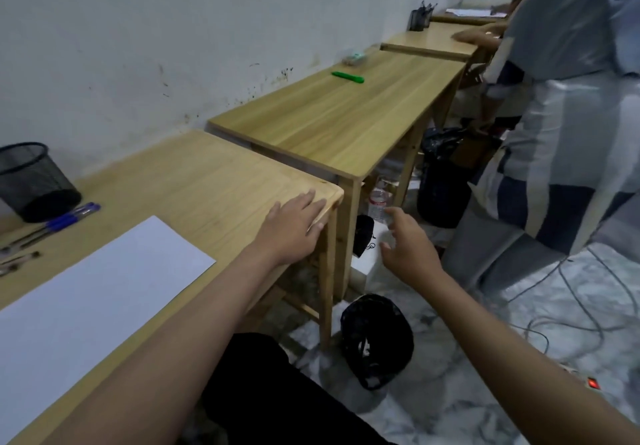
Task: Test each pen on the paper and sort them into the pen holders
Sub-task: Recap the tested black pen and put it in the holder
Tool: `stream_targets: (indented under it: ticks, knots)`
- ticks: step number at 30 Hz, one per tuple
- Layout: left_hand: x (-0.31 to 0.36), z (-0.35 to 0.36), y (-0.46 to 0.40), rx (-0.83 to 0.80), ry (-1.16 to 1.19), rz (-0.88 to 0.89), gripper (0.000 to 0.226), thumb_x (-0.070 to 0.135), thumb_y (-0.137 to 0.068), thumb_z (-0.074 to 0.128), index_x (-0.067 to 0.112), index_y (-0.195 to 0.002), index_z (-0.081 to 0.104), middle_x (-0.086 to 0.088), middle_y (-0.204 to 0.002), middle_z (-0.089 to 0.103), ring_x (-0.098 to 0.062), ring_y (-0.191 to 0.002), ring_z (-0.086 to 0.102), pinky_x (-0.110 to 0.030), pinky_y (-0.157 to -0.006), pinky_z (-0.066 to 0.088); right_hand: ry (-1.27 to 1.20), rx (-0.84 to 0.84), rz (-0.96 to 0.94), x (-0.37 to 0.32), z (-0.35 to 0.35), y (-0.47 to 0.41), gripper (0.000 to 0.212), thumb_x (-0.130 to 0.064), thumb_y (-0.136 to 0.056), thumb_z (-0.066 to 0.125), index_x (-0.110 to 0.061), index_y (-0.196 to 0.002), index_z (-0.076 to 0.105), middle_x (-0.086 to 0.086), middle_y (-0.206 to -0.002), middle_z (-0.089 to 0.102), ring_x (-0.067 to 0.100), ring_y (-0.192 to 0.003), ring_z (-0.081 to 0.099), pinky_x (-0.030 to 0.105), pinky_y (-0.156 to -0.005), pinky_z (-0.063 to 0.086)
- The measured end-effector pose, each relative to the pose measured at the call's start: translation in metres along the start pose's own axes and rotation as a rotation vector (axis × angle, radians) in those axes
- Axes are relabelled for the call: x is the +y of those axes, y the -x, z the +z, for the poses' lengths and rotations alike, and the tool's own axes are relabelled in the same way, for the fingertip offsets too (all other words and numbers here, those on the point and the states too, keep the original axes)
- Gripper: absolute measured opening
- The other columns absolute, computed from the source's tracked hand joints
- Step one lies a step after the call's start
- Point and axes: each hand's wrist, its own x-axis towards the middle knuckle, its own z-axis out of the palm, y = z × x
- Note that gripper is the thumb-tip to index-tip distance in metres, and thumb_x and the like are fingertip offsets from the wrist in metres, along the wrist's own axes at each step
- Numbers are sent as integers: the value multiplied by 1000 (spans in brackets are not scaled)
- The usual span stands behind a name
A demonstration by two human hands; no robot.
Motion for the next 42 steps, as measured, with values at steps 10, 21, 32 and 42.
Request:
stream_targets:
  ticks: [10, 21, 32, 42]
  knots:
    - [-2, -16, 16, 149, 206, -106, 44, 34, -93, 48, 25, -136, 44, 3, -146, 40, -16, -133, 37, -40, -108, 37, -120, 115, -346, -71, -7, -16, 36, -11, -83, 66, -10, -117, 55, 7, -112, 60, 17, -97, 59, 19, -73, 46]
    - [-107, -101, 170, 415, 54, -495, 42, 32, -94, 47, 21, -134, 44, 0, -141, 45, -19, -129, 40, -34, -103, 36, -309, -59, -743, -238, 73, -11, 29, -12, -85, 61, -11, -114, 60, 5, -107, 65, 22, -99, 61, 31, -78, 49]
    - [-173, -124, 327, 455, 9, -905, 48, 40, -92, 45, 18, -135, 43, -3, -137, 47, -21, -126, 43, -36, -99, 40, -380, -312, -1029, -382, 160, 32, 26, -13, -84, 61, -8, -109, 63, 9, -106, 67, 27, -100, 61, 35, -82, 49]
    - [-185, -101, 366, 539, 31, -930, 26, 32, -82, 55, 28, -106, 66, 3, -121, 58, -15, -107, 55, -30, -87, 45, -205, -435, -963, -427, 213, 19, 22, -4, -82, 52, -8, -97, 67, 12, -98, 63, 31, -91, 58, 35, -71, 48]
